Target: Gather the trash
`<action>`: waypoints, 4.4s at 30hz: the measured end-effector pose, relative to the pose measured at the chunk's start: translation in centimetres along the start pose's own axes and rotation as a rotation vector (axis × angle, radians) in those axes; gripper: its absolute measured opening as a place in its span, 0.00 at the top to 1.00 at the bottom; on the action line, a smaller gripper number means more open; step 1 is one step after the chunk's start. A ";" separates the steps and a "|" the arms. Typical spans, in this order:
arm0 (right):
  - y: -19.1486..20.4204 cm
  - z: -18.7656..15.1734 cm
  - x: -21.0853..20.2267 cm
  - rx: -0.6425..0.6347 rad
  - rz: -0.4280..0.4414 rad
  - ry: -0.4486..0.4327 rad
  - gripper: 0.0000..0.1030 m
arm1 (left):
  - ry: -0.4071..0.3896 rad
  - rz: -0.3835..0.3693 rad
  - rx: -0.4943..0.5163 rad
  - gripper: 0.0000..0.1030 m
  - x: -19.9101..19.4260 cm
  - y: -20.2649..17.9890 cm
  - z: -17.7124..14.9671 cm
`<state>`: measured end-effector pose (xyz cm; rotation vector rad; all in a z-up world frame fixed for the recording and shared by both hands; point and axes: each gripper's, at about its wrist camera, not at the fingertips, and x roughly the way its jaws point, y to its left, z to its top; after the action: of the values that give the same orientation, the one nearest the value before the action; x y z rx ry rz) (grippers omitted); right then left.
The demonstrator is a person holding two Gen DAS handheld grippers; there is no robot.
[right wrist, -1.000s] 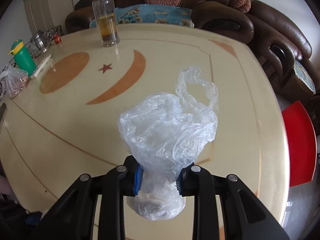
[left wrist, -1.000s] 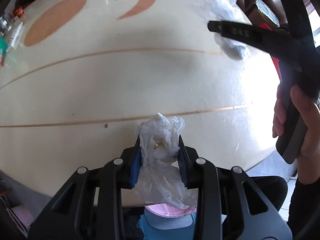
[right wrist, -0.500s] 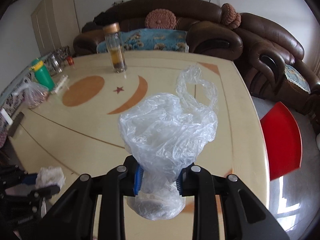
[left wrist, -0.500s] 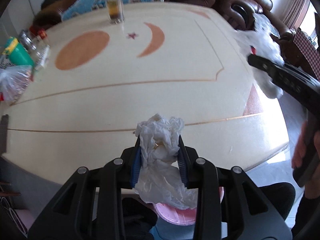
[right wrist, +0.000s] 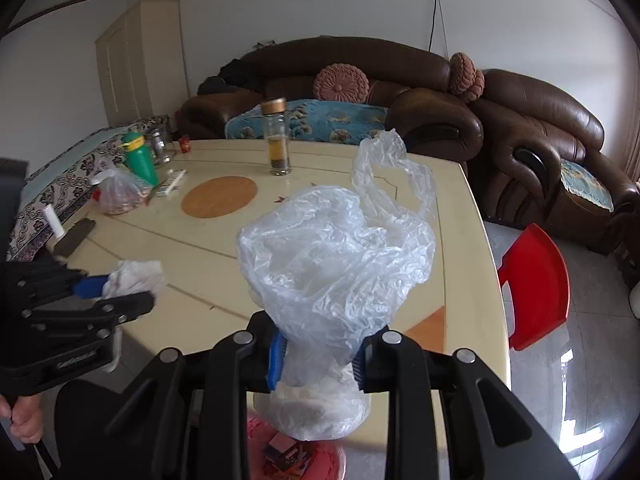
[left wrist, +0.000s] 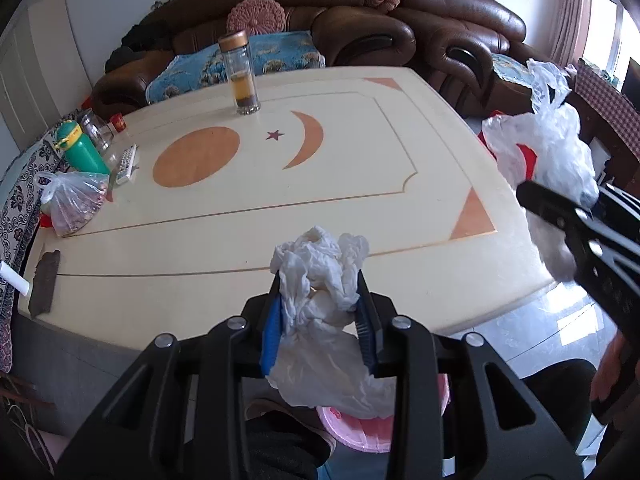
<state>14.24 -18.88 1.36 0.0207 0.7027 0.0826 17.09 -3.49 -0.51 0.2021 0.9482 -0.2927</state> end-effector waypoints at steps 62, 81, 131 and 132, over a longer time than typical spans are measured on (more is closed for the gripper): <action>0.9 -29.9 19.1 0.133 0.156 0.696 0.74 | 0.622 -0.126 0.053 0.69 25.3 -4.6 -21.7; 0.4 -31.0 21.7 0.153 0.179 0.740 0.40 | 0.754 -0.094 0.020 0.30 30.5 -4.0 -23.5; 1.9 -12.7 -11.0 0.103 -0.305 -0.163 0.13 | -0.168 0.091 -0.147 0.10 -4.5 -4.3 -11.8; 2.2 -12.3 -11.7 0.099 -0.309 -0.181 0.10 | -0.189 0.099 -0.143 0.08 -5.4 -4.5 -11.6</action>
<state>-2.75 -17.77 -0.31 0.0144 0.5222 -0.2482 3.71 -3.42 -2.90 0.0880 0.7655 -0.1490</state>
